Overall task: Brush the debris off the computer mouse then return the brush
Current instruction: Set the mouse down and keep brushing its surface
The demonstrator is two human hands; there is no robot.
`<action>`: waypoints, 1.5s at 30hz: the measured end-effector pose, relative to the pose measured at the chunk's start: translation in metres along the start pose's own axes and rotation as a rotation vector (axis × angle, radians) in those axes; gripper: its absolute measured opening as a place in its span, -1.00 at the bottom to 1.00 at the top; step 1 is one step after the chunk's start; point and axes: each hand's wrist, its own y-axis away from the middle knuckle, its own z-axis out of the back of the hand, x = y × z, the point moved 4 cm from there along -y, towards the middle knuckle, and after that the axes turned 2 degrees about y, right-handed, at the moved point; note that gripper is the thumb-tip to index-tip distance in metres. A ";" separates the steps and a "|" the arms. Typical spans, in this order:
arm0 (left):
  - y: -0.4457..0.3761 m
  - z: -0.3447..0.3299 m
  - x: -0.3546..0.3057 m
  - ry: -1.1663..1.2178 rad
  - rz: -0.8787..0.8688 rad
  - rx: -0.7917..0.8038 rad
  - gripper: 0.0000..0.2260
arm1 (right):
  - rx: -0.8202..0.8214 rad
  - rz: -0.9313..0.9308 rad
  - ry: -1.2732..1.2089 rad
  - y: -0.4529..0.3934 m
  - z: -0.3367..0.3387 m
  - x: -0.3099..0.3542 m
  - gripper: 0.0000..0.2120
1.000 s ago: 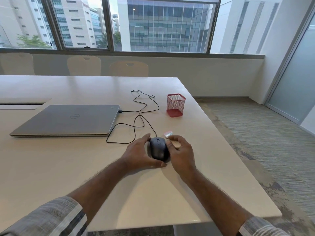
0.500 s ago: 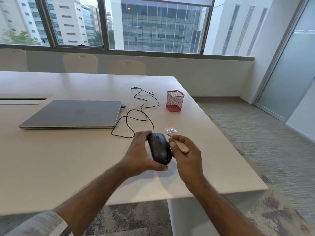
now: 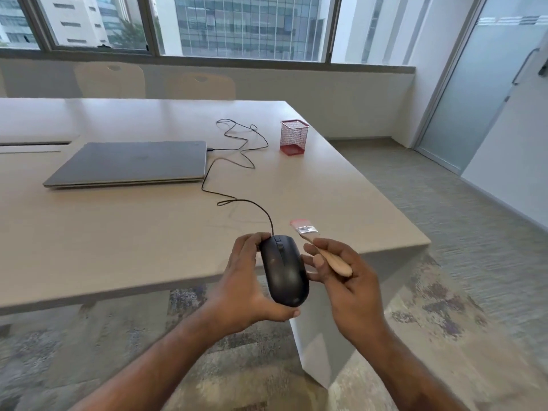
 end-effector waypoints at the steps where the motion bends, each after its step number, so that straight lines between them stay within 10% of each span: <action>1: 0.008 -0.003 -0.001 0.005 0.007 0.002 0.06 | 0.006 0.000 0.023 0.007 0.003 0.003 -0.80; 21: 0.080 -0.116 -0.021 -0.115 0.196 -0.038 0.08 | 0.638 0.535 0.935 0.088 0.058 0.054 -0.85; 26: 0.087 -0.126 -0.022 -0.147 0.239 -0.074 -0.23 | 0.787 0.492 0.886 0.102 0.060 0.056 -0.92; 33: 0.092 -0.128 -0.018 -0.148 0.185 -0.048 0.03 | 0.567 0.327 0.677 0.077 0.080 0.062 -0.84; 45: 0.078 -0.121 -0.017 -0.144 0.159 -0.046 0.02 | 0.776 0.404 0.772 0.061 0.073 0.062 -0.86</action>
